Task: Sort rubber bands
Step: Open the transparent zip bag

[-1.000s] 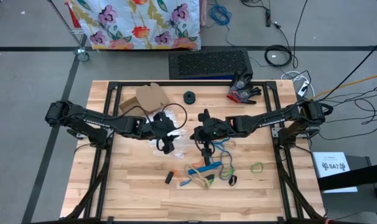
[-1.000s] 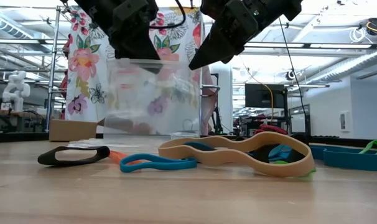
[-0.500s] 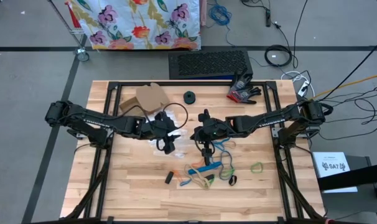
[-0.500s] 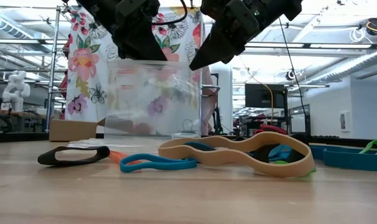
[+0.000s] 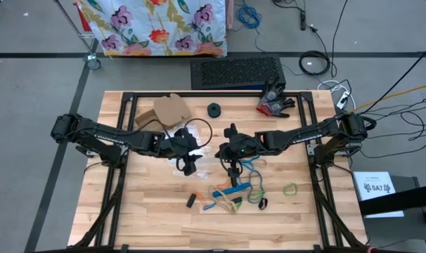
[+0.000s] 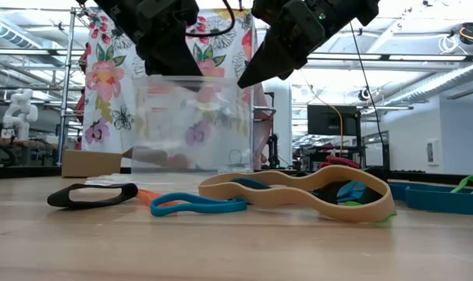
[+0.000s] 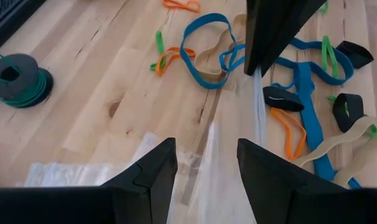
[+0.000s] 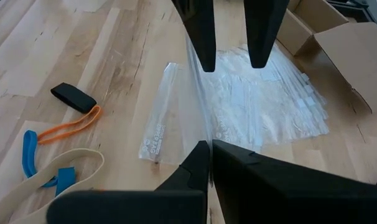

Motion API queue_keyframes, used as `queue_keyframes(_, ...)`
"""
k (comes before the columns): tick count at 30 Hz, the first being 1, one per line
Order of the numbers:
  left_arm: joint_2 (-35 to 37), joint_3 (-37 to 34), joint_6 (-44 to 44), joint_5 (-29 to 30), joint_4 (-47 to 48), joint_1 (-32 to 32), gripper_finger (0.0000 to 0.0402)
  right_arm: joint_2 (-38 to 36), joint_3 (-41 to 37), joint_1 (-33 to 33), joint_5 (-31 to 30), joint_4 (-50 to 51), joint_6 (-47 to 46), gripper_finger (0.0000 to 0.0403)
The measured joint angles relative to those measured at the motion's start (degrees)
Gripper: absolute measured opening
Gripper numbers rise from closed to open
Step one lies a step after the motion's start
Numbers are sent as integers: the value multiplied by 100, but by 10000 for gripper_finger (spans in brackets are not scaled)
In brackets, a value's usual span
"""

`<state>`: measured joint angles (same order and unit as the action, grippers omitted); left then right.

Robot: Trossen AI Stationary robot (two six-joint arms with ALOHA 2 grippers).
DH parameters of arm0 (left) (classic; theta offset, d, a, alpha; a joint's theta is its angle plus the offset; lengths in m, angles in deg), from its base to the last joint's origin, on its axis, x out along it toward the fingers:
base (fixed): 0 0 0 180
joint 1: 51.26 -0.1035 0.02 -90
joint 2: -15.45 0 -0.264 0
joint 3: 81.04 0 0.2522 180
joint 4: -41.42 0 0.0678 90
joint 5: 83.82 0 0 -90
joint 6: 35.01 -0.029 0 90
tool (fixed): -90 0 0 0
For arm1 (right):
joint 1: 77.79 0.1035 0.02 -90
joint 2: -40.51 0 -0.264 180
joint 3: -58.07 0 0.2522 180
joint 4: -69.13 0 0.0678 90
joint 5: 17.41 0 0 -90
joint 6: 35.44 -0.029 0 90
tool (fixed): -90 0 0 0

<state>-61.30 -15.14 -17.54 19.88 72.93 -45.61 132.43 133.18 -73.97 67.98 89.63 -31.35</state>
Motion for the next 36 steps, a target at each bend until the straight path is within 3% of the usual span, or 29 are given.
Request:
queue_keyframes(14,0,0,129,8,125,45,171,0,6,6,-126,-139,-3,2)
queue_keyframes(24,249,0,-217,135,-337,44,171,2,8,6,-131,133,-130,2)
queue_keyframes(36,214,2,22,-36,100,48,171,2,8,6,-139,-105,4,2)
